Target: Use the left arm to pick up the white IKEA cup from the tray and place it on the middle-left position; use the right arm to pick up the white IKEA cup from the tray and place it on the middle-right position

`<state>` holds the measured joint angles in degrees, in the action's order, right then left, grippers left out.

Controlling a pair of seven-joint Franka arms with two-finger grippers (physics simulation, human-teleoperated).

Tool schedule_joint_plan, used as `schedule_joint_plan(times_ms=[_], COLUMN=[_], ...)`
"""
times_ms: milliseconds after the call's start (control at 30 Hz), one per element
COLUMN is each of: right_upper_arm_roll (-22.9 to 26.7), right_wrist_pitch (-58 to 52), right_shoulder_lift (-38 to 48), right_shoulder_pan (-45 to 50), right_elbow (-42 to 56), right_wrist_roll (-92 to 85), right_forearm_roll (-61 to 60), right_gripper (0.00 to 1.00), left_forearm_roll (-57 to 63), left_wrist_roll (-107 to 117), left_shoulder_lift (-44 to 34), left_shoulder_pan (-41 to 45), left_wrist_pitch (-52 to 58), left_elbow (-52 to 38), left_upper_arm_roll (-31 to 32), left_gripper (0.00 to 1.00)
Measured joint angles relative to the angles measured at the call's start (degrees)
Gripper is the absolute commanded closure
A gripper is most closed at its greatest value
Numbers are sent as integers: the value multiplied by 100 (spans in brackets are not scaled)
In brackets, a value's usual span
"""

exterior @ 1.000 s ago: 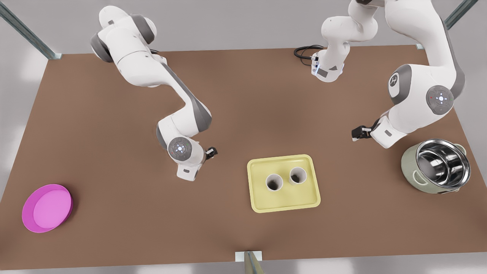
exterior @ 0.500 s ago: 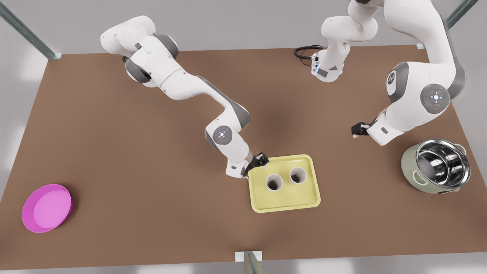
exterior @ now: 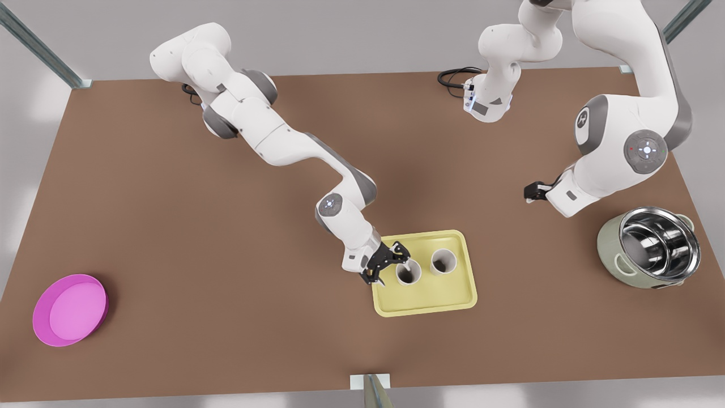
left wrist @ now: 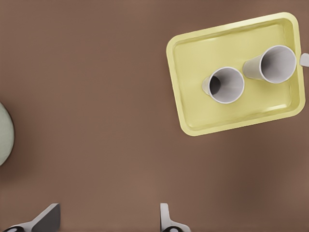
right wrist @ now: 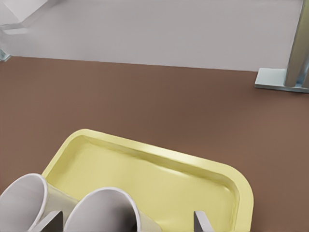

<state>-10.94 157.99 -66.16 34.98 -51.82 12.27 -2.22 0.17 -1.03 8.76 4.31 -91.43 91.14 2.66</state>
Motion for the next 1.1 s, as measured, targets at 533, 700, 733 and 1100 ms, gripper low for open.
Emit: schedule_joint_plan(times_ms=[533, 700, 733, 1100], right_upper_arm_roll=[-22, -22, -22, -32], right_wrist_pitch=[179, 187, 188, 327], right_shoulder_lift=[-423, -388, -377, -24], right_shoulder_pan=[184, 80, 59, -242], right_elbow=[-116, -154, -155, -352], right_wrist_roll=[-567, -694, -717, -977], right_forearm_roll=[-15, -36, -39, -96], right_gripper=[37, 76, 82, 100], left_forearm_roll=[-32, -65, -67, -268], left_wrist_roll=[1244, 1623, 1688, 2211], left_shoulder_lift=[2510, 2733, 2762, 3085], left_shoulder_pan=[903, 858, 861, 933], left_wrist_pitch=[-1533, -1955, -2013, -2697], left_elbow=[-1148, -1122, -1122, -1172], left_upper_arm_roll=[19, 30, 34, 87], left_gripper=[0, 0, 0, 0])
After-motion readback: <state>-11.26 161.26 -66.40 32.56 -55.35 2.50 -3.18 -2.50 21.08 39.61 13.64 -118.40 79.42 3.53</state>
